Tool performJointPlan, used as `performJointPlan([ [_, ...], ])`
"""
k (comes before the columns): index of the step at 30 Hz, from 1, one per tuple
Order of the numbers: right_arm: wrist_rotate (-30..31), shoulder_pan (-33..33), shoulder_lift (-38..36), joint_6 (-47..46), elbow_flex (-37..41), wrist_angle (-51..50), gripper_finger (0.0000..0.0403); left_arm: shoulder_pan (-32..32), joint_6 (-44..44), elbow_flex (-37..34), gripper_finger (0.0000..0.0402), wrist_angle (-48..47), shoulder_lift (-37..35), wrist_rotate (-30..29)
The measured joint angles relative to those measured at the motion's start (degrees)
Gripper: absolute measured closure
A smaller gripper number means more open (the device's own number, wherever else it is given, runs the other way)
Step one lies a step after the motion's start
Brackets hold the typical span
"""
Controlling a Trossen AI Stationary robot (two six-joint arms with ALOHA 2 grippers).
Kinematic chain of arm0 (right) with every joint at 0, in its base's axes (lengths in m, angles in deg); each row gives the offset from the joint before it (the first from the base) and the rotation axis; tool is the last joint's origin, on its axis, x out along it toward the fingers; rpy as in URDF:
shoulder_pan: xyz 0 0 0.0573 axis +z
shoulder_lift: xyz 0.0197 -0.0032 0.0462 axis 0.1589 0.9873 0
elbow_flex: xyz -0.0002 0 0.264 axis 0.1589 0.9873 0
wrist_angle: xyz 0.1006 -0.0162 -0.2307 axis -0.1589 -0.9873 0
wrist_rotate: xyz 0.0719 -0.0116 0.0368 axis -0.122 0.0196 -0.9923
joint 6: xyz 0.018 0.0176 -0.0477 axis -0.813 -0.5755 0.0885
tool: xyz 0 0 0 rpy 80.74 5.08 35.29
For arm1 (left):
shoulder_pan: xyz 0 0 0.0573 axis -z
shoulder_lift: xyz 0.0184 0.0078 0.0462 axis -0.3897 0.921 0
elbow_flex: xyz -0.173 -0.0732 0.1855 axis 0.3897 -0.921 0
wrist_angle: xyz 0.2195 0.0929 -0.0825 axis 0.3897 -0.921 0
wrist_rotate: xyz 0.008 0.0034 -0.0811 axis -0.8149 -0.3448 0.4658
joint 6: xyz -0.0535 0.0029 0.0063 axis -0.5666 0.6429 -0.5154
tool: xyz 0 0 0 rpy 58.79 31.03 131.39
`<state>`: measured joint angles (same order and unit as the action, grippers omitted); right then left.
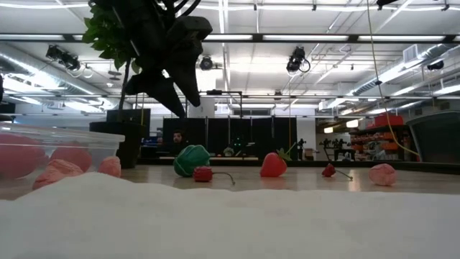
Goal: Pick and placing Produce into tupperware
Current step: Put the green bell pepper into the transparent bin
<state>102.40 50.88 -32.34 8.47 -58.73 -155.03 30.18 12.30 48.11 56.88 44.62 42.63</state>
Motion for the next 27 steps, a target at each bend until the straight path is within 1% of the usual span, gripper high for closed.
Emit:
performJointPlan([
  [5,0.01,0.0,0.0,0.0,0.0,0.0,0.0292,0.53,0.0,0.06,0.0151,-0.48,0.99,0.04],
  [12,0.01,0.0,-0.02,0.0,0.0,0.02,0.0292,1.03,-0.26,0.04,0.0074,0.97,5.89,0.2],
  [15,0.03,0.0,-0.02,0.0,0.0,0.02,0.0292,0.72,-0.01,0.04,0.0051,1.26,6.12,0.08],
  [20,0.03,0.0,-0.02,0.0,0.0,0.0,0.0292,-0.02,0.0,0.04,0.0031,1.2,6.38,0.0],
  [27,0.04,0.0,-0.02,0.0,0.0,0.0,0.0292,-0.09,-0.17,0.02,0.0023,2.22,10.71,-0.39],
])
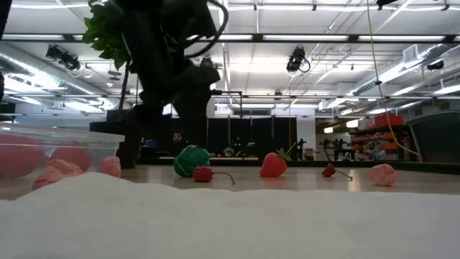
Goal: Pick and placing Produce into tupperware
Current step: Put the green bell pepper into the transparent bin
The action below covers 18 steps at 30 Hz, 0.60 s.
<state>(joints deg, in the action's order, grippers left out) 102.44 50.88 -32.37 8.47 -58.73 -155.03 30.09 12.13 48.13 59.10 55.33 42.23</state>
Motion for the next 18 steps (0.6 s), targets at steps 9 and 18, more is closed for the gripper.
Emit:
performJointPlan([
  [9,0.01,0.0,0.0,0.0,0.0,0.02,0.0292,-1.14,1.34,-0.02,0.0023,2.38,0.94,-0.43],
  [18,-0.01,0.0,0.0,0.01,0.0,0.02,0.0292,-1.31,0.17,0.04,0.0023,3.02,2.71,-0.68],
])
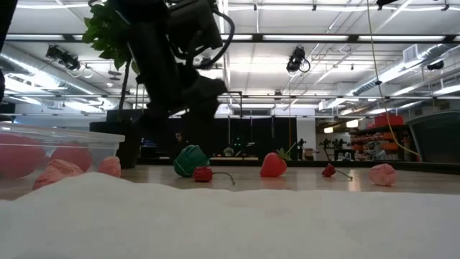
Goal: Pick and placing Produce into tupperware
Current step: Put the green bell pepper into the transparent bin
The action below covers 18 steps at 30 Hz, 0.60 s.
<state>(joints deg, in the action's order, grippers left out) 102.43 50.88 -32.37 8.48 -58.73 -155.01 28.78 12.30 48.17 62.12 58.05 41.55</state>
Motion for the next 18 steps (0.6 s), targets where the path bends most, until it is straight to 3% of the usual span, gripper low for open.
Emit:
performJointPlan([
  [10,-0.01,0.02,0.02,-0.01,-0.02,0.8,0.0292,-0.75,2.88,-0.02,0.0036,2.29,1.63,-0.18],
  [18,-0.02,0.0,0.02,-0.01,-0.02,1.27,0.0291,-1.57,2.49,-0.02,0.0122,2.2,1.63,-0.25],
])
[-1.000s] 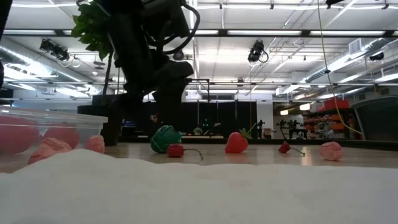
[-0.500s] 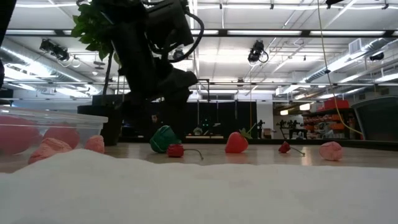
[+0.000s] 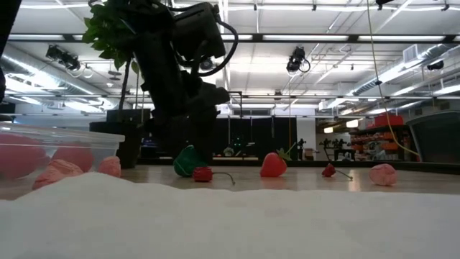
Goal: Pick and placing Produce into tupperware
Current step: Put the green bell pepper into the transparent bin
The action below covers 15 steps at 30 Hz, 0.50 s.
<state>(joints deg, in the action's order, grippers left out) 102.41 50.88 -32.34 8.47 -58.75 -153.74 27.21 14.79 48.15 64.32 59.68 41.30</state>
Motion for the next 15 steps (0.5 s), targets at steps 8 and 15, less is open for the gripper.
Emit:
performJointPlan([
  [8,0.01,0.01,0.0,0.0,0.0,0.0,0.0291,0.02,-1.43,0.04,0.0189,-0.17,-0.13,-0.03],
  [15,0.01,0.02,-0.02,0.01,0.0,-0.01,0.0291,0.02,-0.23,-0.05,0.0153,-2.55,-3.09,0.07],
])
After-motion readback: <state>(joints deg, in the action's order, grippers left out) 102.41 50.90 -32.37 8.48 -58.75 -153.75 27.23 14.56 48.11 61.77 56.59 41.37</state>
